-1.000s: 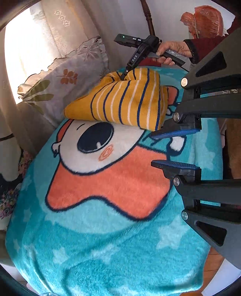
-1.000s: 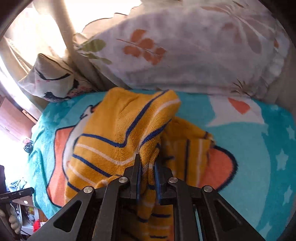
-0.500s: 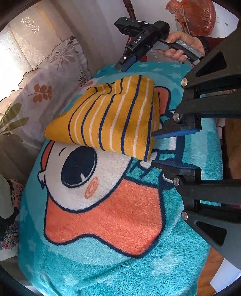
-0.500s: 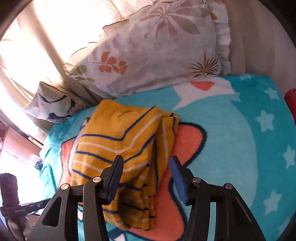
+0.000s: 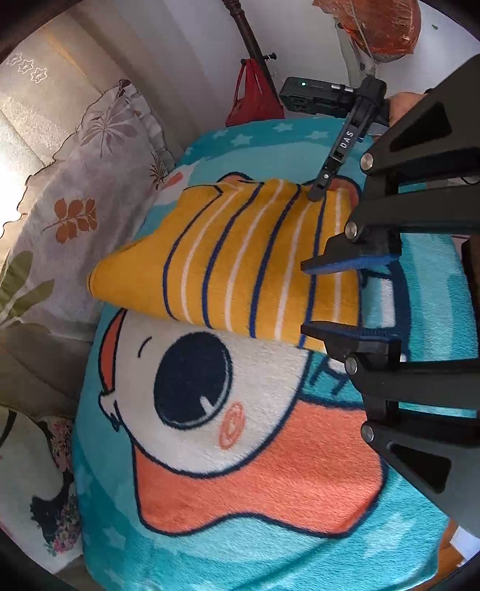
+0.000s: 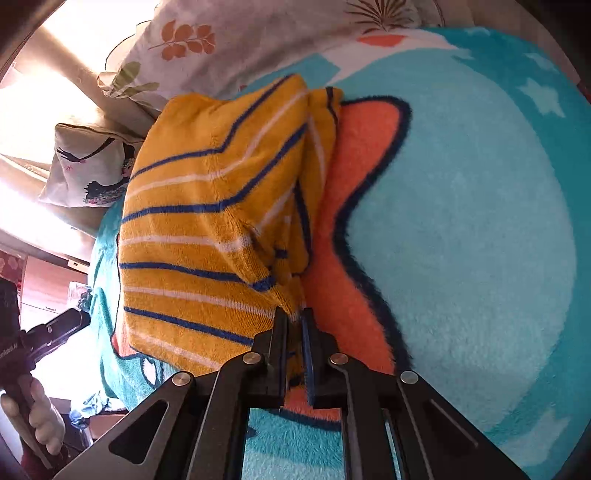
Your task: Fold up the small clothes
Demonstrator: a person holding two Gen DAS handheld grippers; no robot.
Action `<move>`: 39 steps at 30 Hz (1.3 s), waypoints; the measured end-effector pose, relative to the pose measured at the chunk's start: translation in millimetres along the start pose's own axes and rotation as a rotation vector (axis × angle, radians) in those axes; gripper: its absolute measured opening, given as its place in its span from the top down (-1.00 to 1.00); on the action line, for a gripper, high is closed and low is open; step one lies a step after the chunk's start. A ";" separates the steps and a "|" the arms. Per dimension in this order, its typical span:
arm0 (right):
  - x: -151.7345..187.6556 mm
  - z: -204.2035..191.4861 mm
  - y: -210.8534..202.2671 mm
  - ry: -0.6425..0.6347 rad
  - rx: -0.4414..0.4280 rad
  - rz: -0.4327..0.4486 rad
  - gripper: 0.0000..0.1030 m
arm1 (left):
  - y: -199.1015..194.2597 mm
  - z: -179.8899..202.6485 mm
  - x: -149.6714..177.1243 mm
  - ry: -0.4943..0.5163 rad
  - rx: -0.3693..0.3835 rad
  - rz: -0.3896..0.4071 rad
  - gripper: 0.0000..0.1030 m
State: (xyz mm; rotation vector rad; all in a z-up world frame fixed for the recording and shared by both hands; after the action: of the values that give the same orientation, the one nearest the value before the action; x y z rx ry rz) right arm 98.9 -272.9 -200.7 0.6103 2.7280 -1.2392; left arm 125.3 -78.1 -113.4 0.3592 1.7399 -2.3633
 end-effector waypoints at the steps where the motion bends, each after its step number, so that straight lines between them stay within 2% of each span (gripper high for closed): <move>1: -0.3 0.5 1.3 0.009 -0.006 0.005 0.85 | 7.9 5.9 -6.6 0.016 -0.002 0.002 0.53; 3: -0.6 1.5 4.2 0.023 -0.007 0.007 0.80 | 28.8 15.7 -17.0 0.029 -0.004 -0.016 0.53; 4: -0.3 2.6 5.2 0.025 -0.003 0.009 0.69 | 41.1 19.2 -19.4 0.035 -0.008 -0.033 0.51; 8: 0.7 3.7 3.3 0.009 0.000 0.012 0.56 | 76.9 23.4 -12.1 0.109 -0.089 -0.093 0.44; 10: -1.8 1.4 -9.1 -0.020 0.030 0.029 0.29 | 64.6 27.1 -11.7 0.134 -0.059 -0.074 0.44; 12: -10.1 -6.8 -27.0 -0.051 0.009 0.085 0.09 | 45.2 26.5 -17.6 0.123 0.012 -0.035 0.44; 14: -25.5 -13.2 -40.6 -0.072 0.002 0.135 -0.10 | 33.4 13.8 -31.2 0.089 0.023 0.011 0.29; 16: -43.8 -14.8 -41.1 -0.089 0.027 0.157 -0.32 | 35.3 -6.6 -47.9 0.012 0.030 0.032 0.10; 18: -65.7 -14.3 -30.1 -0.088 0.038 0.157 -0.32 | 47.4 -25.1 -63.8 -0.083 0.070 0.025 0.05; 21: -94.2 -4.0 -4.1 -0.041 0.054 0.149 -0.32 | 76.3 -31.9 -74.4 -0.112 0.093 -0.019 -0.10; 22: -100.5 -2.4 6.4 -0.013 0.026 0.134 -0.32 | 86.1 -29.3 -74.2 -0.112 0.119 -0.045 -0.22; 23: -104.3 -3.4 17.7 0.022 -0.037 0.108 -0.28 | 93.8 -27.1 -72.5 -0.118 0.144 -0.069 -0.29; 24: -108.2 -5.7 26.4 0.070 -0.105 0.088 0.24 | 99.4 -24.6 -70.6 -0.133 0.177 -0.100 -0.29; 25: -112.0 -7.1 29.6 0.116 -0.139 0.082 0.38 | 101.7 -19.9 -69.2 -0.156 0.233 -0.140 -0.22; 26: -116.7 -11.9 27.1 0.111 -0.150 0.084 0.40 | 98.2 -15.0 -70.1 -0.173 0.272 -0.160 -0.08; 29: -126.7 -27.9 7.9 0.076 -0.198 0.130 0.50 | 71.5 -1.4 -80.7 -0.111 0.253 -0.085 -0.08; 30: -129.1 -27.7 2.2 0.078 -0.198 0.147 0.51 | 67.0 1.2 -83.4 -0.091 0.224 -0.069 -0.08; 31: -130.9 -24.2 0.2 0.076 -0.161 0.157 0.50 | 65.4 0.8 -85.2 -0.072 0.167 -0.054 -0.08; 33: -131.5 -8.2 -2.1 0.064 0.001 0.161 0.45 | 61.2 -5.3 -86.9 -0.047 0.034 -0.018 -0.08; 34: -130.1 -5.3 -8.8 0.060 0.053 0.181 0.45 | 55.0 -5.4 -85.4 -0.035 0.008 -0.004 -0.08; 37: -123.1 -30.2 -37.0 -0.026 0.095 0.265 0.45 | 35.2 -1.0 -70.2 -0.001 -0.009 0.048 -0.08; 39: -114.0 -63.1 -43.8 -0.106 0.043 0.281 0.45 | 34.6 2.5 -55.6 0.028 -0.042 0.053 -0.09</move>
State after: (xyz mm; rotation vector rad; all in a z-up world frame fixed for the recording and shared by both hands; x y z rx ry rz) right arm 191.8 -288.9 -100.7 0.8709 2.4326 -1.2243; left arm 188.2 -90.4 -127.5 0.4282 1.7669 -2.2923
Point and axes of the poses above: each gripper's, at about its wrist camera, not at the fingertips, and y roughly the way its jaws point, z to its right, x to its underside, the point moved 9 cm from there along y, roughly the way its jaws point, and after that the axes turned 10 degrees about -x, right-handed, at the moved point
